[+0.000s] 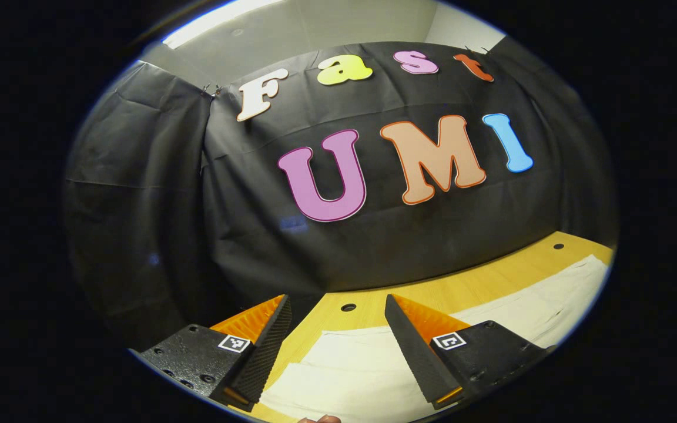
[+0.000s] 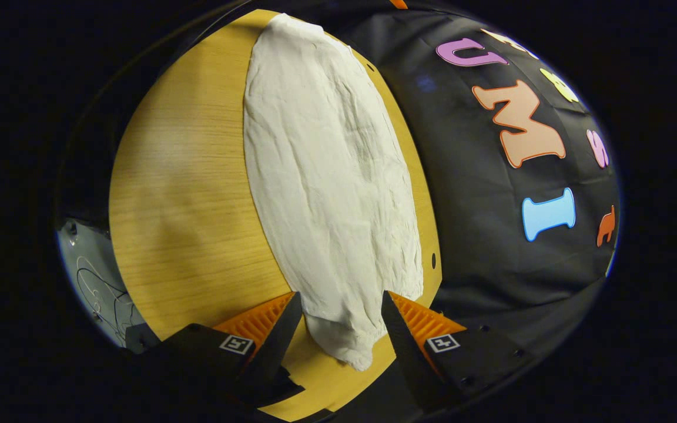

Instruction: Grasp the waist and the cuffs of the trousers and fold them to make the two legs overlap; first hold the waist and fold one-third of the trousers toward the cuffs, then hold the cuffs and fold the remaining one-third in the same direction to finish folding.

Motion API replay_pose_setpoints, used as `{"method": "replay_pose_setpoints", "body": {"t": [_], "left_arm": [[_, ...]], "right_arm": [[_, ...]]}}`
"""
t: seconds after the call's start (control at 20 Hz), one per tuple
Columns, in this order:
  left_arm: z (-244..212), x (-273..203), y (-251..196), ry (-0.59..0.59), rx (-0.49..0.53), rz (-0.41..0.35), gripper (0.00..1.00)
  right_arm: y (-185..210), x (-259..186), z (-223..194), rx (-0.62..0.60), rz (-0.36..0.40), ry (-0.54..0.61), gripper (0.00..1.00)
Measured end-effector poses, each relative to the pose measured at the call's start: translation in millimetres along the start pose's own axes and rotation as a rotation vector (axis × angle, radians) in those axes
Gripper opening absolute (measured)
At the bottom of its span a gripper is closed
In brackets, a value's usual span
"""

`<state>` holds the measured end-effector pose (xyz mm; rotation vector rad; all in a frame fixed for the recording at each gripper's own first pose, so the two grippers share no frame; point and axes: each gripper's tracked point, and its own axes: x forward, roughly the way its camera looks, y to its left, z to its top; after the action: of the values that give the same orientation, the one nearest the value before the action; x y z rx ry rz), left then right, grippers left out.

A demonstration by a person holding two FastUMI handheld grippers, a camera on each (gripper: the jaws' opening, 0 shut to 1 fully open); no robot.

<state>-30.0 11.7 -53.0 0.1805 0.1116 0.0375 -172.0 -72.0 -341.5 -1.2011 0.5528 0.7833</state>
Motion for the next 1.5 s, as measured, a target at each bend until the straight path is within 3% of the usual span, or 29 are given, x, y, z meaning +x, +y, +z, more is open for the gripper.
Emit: {"method": "replay_pose_setpoints", "body": {"t": [0.2,0.25,0.35,0.45,0.65,0.8,0.85,1.5], "left_arm": [[-10,-2,3,0.024,0.011,0.002,0.96],[-13,-1,4,0.030,0.020,0.001,0.96],[-24,-2,7,0.047,0.040,0.001,0.96],[-34,-4,12,0.067,0.060,0.003,0.96],[-56,-8,15,0.103,0.127,-0.031,0.96],[-74,-12,20,0.123,0.276,-0.084,1.00],[-79,-15,22,0.126,0.322,-0.107,0.96],[-198,-73,8,0.356,0.719,-0.467,0.97]], "right_arm": [[1,12,2,0.021,0.015,0.021,0.78],[3,16,2,0.025,0.028,0.027,0.69],[10,19,2,0.023,0.054,0.039,0.38],[11,15,5,0.009,0.055,0.041,0.18],[10,21,-1,0.129,0.085,0.068,0.14],[9,22,3,0.084,0.081,0.059,0.14],[9,22,3,0.065,0.077,0.058,0.14],[9,23,3,0.065,0.062,0.054,0.14]]}}
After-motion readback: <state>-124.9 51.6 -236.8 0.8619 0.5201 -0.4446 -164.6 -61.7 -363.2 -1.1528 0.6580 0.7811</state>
